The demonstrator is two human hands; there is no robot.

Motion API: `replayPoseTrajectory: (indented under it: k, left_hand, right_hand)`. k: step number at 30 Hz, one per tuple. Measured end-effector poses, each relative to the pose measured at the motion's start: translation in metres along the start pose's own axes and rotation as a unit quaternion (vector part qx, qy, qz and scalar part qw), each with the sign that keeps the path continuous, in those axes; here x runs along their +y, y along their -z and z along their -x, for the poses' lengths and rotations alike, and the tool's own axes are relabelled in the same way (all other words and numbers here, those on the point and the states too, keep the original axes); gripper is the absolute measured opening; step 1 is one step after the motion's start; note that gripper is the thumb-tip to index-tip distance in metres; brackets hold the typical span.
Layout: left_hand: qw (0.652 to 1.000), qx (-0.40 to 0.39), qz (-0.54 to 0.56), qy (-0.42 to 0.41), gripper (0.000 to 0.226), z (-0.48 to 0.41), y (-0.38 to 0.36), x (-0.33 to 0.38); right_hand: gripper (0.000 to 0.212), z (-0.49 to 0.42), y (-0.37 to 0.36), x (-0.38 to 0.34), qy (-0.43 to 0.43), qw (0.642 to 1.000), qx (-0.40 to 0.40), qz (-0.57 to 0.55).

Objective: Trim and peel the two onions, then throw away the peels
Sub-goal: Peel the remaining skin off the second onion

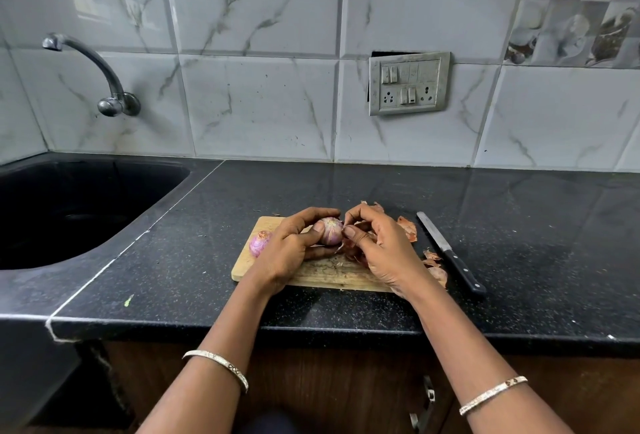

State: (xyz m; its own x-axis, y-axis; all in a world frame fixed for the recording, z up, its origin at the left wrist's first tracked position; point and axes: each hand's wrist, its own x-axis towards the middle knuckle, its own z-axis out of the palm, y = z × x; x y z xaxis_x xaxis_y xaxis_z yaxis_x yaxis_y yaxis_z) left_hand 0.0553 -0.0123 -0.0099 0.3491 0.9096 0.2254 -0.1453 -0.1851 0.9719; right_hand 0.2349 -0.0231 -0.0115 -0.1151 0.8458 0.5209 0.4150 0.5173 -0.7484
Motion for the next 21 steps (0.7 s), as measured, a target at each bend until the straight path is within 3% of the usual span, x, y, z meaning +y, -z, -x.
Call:
replayPoseTrajectory:
  k: [10, 15, 21]
  left_hand:
    - [1.000, 0.027, 0.003, -0.015, 0.030, -0.0024, 0.0009, -0.0041]
    - [1.000, 0.022, 0.015, -0.012, 0.029, -0.0012, 0.0002, -0.0036]
    - [1.000, 0.007, 0.025, 0.005, 0.028, -0.0013, 0.0010, 0.0000]
  right_hand:
    - [0.009, 0.0029, 0.0014, -0.0013, -0.033, 0.997, 0.048, -0.056]
    - [0.031, 0.0036, 0.0016, -0.0055, -0.024, 0.998, 0.048, -0.045]
    - [0.019, 0.0038, 0.0014, -0.0064, -0.028, 0.996, 0.052, -0.065]
